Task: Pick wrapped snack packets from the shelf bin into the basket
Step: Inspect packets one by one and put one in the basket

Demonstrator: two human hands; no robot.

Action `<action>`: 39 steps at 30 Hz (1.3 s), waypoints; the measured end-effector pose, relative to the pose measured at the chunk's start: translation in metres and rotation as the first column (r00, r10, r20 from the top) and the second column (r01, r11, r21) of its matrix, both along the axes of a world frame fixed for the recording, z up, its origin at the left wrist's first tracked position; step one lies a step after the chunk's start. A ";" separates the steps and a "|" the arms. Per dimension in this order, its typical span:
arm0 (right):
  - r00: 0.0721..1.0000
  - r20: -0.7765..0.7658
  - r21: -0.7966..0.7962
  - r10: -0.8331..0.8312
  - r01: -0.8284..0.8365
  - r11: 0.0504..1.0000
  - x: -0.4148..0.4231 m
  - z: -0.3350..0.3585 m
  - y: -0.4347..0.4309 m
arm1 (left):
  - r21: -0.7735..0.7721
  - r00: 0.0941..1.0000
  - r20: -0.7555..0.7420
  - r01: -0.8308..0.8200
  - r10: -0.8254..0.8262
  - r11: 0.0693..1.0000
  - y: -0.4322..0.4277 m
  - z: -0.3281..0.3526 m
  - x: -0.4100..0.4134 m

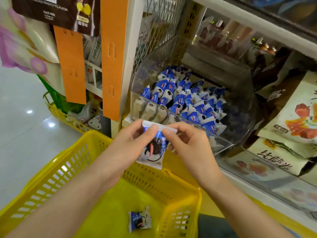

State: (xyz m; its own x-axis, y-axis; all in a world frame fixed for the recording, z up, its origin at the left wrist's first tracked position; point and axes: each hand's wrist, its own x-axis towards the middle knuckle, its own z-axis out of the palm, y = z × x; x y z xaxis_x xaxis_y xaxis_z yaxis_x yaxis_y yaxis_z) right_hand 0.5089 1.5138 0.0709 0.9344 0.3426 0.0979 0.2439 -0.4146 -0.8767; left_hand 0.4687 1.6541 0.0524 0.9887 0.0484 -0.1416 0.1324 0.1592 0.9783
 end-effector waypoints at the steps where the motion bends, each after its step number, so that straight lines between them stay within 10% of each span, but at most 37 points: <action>1: 1.000 0.022 -0.008 0.020 -0.020 1.000 -0.001 -0.001 0.000 | -0.011 1.000 -0.014 -0.028 0.028 1.000 -0.001 -0.001 0.000; 11: 0.848 0.460 -0.401 0.262 -0.064 0.914 -0.011 -0.001 -0.005 | -0.051 0.991 -0.128 -0.056 0.050 0.997 -0.004 -0.008 -0.003; 21: 0.994 -0.089 0.312 -0.064 0.089 0.946 -0.008 0.008 -0.002 | -0.186 0.980 0.022 -0.189 0.196 0.964 0.007 -0.006 -0.007; 26: 0.996 -0.087 0.201 0.024 -0.006 0.979 -0.011 0.006 0.001 | -0.259 0.908 0.120 -0.361 0.401 0.896 0.010 -0.004 -0.005; 31: 0.996 0.076 -0.186 0.050 -0.035 0.982 -0.017 -0.008 0.004 | 0.113 0.839 0.285 -0.510 0.464 0.853 0.014 -0.006 -0.004; 39: 0.982 0.148 -0.140 0.118 -0.097 0.985 -0.021 -0.008 0.007 | 0.479 0.912 0.382 -0.332 0.147 0.813 0.004 -0.003 -0.013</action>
State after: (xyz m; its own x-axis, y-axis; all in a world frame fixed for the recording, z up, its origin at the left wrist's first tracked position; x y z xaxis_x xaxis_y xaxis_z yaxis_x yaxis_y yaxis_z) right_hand 0.4879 1.5203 0.0627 0.8681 0.4600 0.1865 0.4225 -0.4876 -0.7640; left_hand 0.4553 1.6584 0.0492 0.9201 0.2648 0.2887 -0.1666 -0.4027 0.9001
